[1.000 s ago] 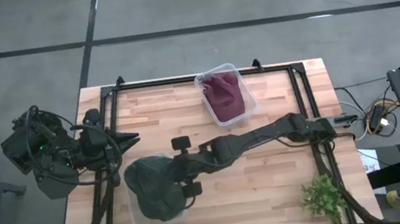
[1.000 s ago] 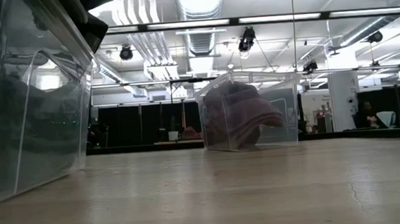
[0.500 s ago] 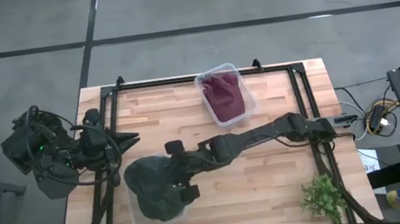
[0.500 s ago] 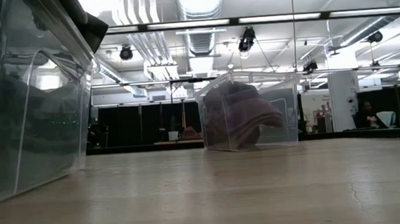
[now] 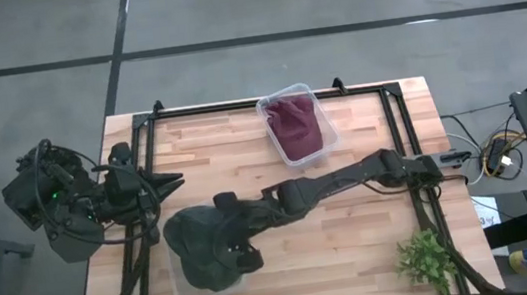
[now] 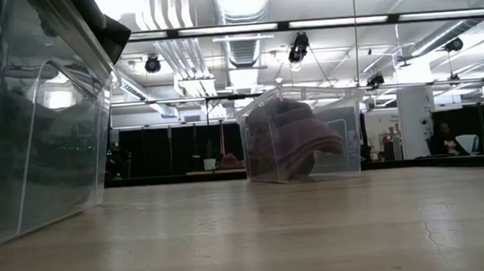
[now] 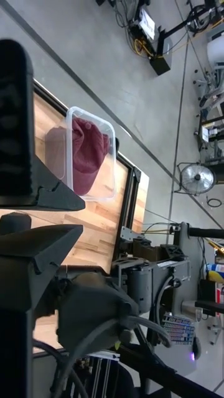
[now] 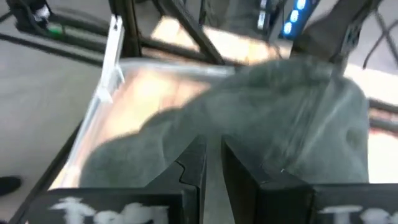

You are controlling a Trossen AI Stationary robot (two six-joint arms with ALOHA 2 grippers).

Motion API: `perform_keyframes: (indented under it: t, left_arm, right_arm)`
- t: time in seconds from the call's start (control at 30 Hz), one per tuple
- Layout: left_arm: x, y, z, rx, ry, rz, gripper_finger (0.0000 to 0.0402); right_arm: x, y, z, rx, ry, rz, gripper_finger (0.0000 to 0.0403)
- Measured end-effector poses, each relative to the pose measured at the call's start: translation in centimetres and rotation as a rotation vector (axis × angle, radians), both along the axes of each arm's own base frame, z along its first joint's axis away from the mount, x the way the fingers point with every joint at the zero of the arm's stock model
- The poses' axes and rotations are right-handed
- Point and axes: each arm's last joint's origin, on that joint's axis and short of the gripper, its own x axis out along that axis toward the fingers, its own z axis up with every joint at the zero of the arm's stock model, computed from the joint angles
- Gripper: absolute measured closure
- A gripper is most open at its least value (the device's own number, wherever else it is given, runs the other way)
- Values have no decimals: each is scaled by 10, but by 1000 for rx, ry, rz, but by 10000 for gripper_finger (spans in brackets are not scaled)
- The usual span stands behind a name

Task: Pick & Place hat
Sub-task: Put the green cap into the bottom transparent bin

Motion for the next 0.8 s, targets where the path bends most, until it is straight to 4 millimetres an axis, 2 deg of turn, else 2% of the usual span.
perform_keyframes:
  t: [0.1,0.17,0.33,0.4,0.57,0.73,0.8]
  left_arm:
    - [0,0,0,0,0,0,362]
    - [1,-1,0,2,2,1,362]
    - [5,-5,-2,20,13,-1,362]
    - [5,-5,-3,23,15,-2,362]
    - [6,-6,-3,35,19,-2,362]
    - [5,-6,-4,38,34,-13,362]
    - [4,-6,-7,23,82,-52,362]
  right_arm:
    - [2,1,4,-6,-43,14,360]
    - [7,0,-5,11,-31,0,360]
    - [20,-2,-56,23,132,-16,360]
    - [21,-1,-58,19,135,-8,360]
    - [10,2,-30,10,79,29,360]
    - [-11,-4,21,-22,-29,19,360]
    - [-22,-4,34,-51,-25,14,360]
